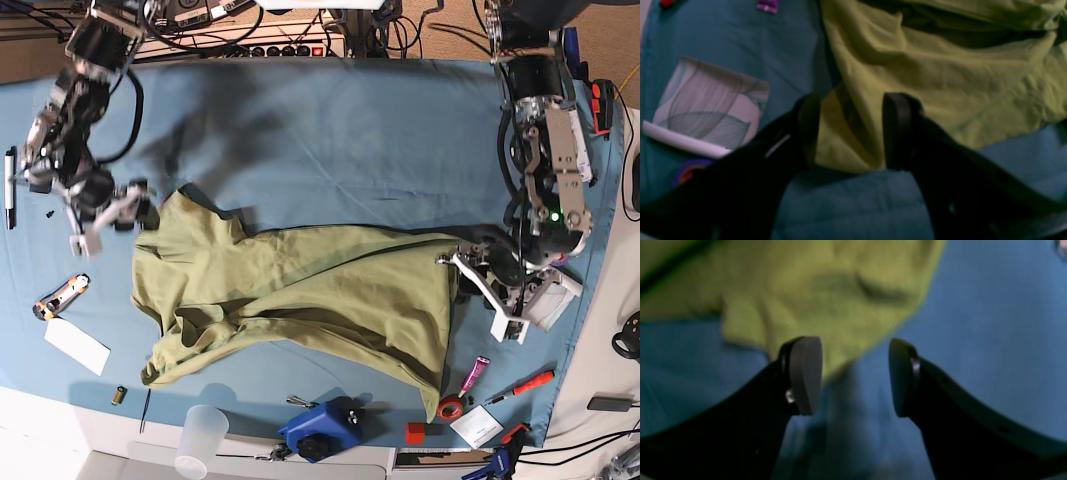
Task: Layout the t-shirt on the table in an organized manner, then fold the t-shirt properly
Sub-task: 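Move both grippers to the shirt's collar end and grasp its corners, then lift the grasped corners with both grippers, raising the shirt off the table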
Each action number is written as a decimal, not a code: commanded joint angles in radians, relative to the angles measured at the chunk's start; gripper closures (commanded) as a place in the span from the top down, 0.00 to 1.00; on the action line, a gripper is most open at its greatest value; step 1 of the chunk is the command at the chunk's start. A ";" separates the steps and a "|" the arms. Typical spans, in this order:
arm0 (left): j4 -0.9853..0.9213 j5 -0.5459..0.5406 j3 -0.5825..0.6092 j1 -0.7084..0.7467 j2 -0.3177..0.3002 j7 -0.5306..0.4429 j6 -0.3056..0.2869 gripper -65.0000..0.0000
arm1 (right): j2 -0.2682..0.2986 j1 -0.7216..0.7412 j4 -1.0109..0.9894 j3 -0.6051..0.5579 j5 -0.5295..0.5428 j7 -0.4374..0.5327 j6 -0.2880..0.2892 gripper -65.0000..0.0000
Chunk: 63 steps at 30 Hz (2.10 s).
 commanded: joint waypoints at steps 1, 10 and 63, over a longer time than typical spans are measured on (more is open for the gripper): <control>0.035 -0.006 -0.003 -0.006 -0.005 -0.021 0.008 0.44 | 0.015 -0.007 0.018 0.002 0.024 0.021 0.009 0.49; 0.093 0.016 -0.003 0.079 -0.005 -0.023 0.019 0.44 | -0.048 -0.076 0.016 0.000 -0.098 0.186 0.007 0.49; 0.046 -0.019 -0.003 0.312 -0.002 -0.225 -0.039 0.44 | -0.137 0.138 0.430 -0.085 -0.101 0.256 -0.037 0.00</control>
